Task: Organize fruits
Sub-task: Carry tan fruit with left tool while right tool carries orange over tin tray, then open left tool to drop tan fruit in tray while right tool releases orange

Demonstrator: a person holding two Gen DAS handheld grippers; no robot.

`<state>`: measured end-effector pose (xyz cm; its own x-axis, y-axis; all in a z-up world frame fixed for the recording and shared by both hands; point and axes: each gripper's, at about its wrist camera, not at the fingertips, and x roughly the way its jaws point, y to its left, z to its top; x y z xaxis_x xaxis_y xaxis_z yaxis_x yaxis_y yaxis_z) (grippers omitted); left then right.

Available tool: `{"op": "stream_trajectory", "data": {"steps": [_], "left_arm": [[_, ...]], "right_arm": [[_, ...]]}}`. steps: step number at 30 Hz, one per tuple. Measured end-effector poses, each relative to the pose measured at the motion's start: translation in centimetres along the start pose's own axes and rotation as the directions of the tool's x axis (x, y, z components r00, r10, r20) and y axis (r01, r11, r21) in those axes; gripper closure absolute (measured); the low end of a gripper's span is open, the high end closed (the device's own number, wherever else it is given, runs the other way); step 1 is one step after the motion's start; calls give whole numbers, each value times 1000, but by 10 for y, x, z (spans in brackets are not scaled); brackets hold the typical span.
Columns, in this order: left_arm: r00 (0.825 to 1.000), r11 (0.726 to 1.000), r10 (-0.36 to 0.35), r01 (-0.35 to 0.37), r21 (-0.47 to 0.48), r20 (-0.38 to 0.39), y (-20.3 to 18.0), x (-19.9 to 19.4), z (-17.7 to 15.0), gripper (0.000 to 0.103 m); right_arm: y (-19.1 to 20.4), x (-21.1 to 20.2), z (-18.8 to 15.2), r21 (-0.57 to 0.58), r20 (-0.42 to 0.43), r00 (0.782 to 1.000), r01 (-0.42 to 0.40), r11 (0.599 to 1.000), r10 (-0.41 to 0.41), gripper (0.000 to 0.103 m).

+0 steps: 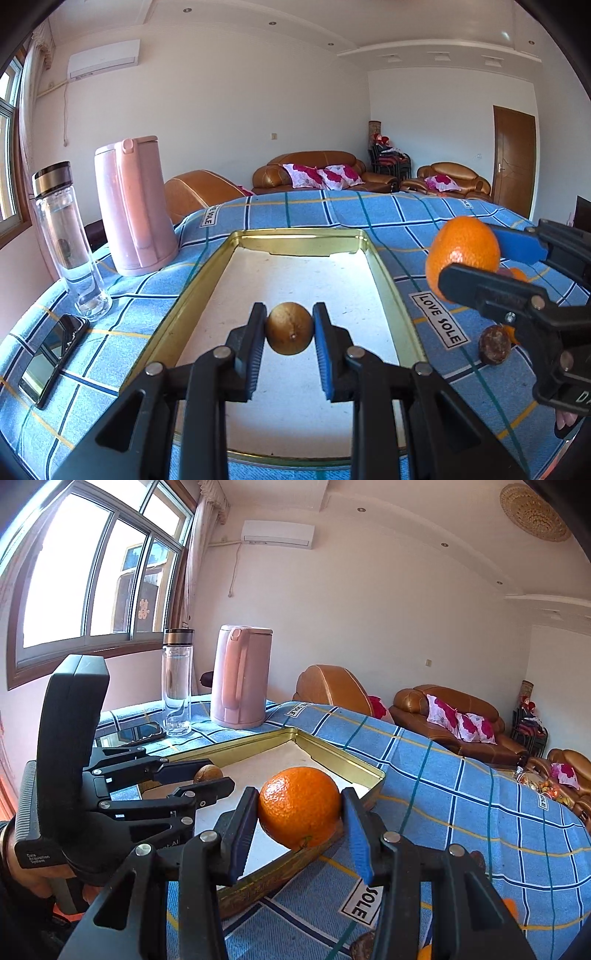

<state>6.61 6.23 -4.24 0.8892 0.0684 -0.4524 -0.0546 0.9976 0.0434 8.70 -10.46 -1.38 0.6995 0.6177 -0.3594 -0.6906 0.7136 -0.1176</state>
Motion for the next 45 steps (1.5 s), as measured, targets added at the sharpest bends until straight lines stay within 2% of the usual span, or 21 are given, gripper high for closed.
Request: {"op": "stream_trajectory", "data": {"steps": [9, 28, 35, 45], "left_arm": [[998, 999, 34, -33, 18, -49, 14, 11, 1, 76], [981, 1000, 12, -8, 23, -194, 30, 45, 3, 76], [973, 1000, 6, -4, 10, -232, 33, 51, 1, 76], [961, 1000, 6, -5, 3, -278, 37, 61, -1, 76]], "right_arm": [[14, 25, 4, -12, -34, 999, -40, 999, 39, 56], [27, 62, -3, -22, -127, 989, -74, 997, 71, 55], [31, 79, -5, -31, -204, 976, -81, 996, 73, 55], [30, 89, -6, -17, -255, 963, -93, 996, 85, 55]]}}
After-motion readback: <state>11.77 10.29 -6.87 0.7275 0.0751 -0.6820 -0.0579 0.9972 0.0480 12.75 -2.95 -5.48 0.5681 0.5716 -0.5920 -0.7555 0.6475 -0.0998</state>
